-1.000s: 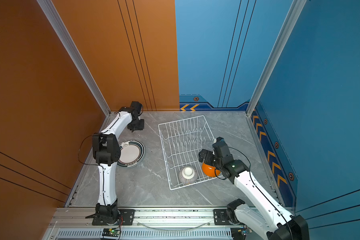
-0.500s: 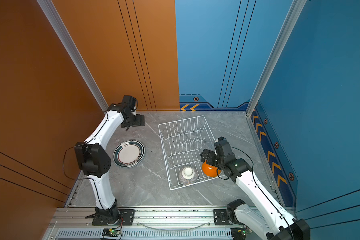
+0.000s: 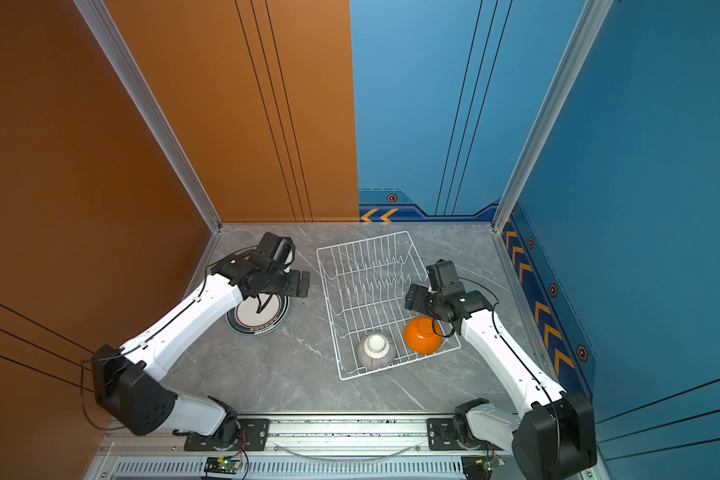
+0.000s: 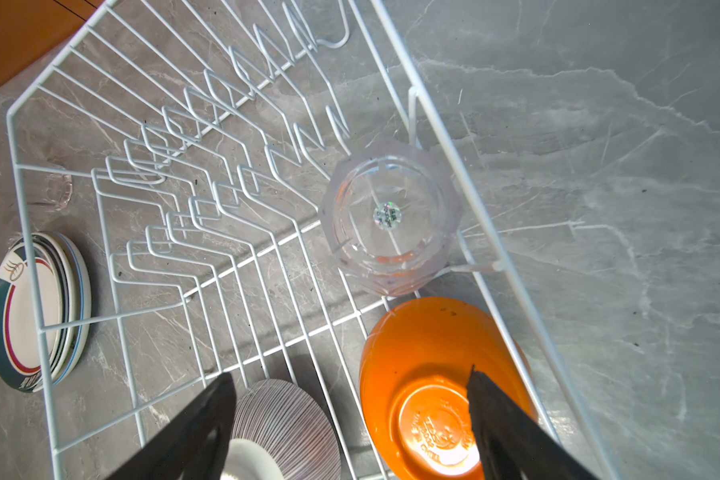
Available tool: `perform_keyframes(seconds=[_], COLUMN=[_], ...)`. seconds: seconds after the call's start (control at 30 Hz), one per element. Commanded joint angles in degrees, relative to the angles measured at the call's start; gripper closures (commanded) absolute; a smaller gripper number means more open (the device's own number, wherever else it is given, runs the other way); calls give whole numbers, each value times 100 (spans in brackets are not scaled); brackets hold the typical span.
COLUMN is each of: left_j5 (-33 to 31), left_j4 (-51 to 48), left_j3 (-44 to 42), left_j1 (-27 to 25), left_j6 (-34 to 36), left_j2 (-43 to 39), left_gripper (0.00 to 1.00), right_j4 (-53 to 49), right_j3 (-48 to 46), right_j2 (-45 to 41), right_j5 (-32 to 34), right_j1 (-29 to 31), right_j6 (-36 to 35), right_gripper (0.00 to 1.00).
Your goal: Unload the mixed dishes from the dish rack
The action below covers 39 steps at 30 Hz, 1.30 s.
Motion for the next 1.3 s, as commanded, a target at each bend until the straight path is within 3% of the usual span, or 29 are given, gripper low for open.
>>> perform_keyframes(seconds=[0.0,0.3,0.73,1.27], left_j5=[-76,306,548,715], left_j4=[589,1415,1463,1465], left_j3=[-488,-1457,-1824,-1931], left_j1=[-89,-150,-132,8], left_j6=[-449,-732,-889,-891], left_j2=[-748,-2010,-2398,-2371], left_gripper=[2,2,2,2], right_j4=[-136,-145,-655,-655], right_j3=[316,848,1442,1847], right_j2=[287,1071,1853,2523], right_j5=[182,347,1189,1204], right_j1=[-48,-55,109,328], right_j6=[-171,-92,-311,-294], right_gripper=[13,13,7,5])
